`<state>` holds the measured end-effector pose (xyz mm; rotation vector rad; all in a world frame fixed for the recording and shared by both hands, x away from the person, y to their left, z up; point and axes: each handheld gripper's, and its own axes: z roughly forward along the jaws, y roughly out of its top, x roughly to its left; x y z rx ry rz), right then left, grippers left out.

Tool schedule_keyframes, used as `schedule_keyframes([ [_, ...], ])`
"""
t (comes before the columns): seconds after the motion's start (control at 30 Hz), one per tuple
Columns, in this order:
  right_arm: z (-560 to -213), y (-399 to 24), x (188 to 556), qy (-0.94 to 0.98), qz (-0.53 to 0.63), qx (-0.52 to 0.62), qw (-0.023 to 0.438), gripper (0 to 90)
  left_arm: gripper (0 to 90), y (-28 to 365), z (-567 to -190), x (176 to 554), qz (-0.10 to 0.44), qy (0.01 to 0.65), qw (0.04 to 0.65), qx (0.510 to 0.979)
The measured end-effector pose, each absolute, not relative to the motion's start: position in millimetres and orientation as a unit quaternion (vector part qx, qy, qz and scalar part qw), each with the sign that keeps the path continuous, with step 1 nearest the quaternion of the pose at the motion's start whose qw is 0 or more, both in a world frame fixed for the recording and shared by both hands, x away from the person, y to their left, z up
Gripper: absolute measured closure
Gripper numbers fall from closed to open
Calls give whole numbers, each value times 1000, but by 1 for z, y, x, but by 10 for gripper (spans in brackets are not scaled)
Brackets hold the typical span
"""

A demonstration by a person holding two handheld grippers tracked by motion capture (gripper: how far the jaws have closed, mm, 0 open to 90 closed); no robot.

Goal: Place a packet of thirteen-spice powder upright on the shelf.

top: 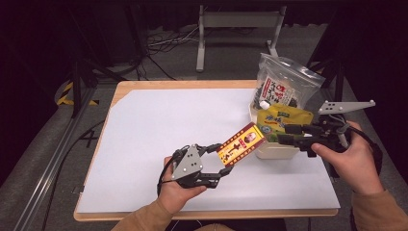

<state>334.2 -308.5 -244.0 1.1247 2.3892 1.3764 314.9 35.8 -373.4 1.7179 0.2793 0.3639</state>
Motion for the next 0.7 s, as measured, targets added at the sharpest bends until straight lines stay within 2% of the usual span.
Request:
schedule_keyframes([
  [0.3, -231, -289, 343, 799, 457, 389, 40, 447, 327, 33, -376, 314, 169, 115, 623, 755],
  [0.7, -235, -273, 356, 803, 435, 408, -11, 450, 327, 31, -375, 309, 183, 104, 618, 758],
])
